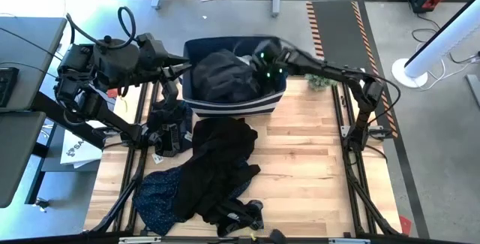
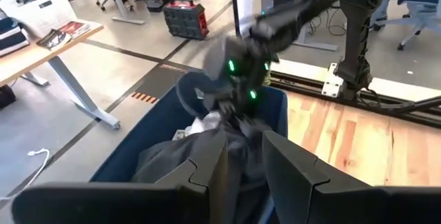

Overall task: Sort clothes
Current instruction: Put the black shorts into the laundry bin

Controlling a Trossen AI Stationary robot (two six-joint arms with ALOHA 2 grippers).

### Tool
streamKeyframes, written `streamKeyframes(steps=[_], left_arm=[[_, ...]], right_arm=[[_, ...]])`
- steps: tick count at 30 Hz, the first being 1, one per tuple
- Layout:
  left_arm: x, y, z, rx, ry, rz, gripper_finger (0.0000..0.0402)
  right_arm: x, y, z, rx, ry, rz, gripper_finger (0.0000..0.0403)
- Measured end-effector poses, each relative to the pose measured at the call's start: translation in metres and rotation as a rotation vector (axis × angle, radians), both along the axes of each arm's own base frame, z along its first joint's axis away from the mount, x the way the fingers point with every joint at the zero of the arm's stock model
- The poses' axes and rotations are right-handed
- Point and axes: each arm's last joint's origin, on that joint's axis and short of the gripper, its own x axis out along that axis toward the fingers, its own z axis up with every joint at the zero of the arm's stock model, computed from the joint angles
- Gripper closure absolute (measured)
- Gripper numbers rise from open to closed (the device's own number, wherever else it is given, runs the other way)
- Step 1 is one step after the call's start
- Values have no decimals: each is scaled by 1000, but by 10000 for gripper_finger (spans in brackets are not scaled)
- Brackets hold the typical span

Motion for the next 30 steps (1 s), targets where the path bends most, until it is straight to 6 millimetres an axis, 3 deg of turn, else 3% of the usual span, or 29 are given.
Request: streamKeyframes(steps=[3,7,11,17,24,27,30], left_arm=[[0,0,0,-13,-7,6,313],[-1,0,-1,-33,-4,14,313],[-2,0,-3,-43,8,20,313],[-3,0,-6,-69,21,35,313],[-4,0,-8,-121,29,35,313],[-4,-1,-9,-130,28,36,313],[-4,-1,-9,-131,28,34,313]], right_arm=[[-6,4,-28,51,67,-28,374],[-11,4,-28,58,117,-11,366],[-8,-1,5,-19,110,3,325],[-16,-5,79,-213,107,-68,258],[-34,4,147,-286,8,-213,250],[-31,9,165,-286,-124,-235,250],[-19,14,173,-296,-262,-123,250]])
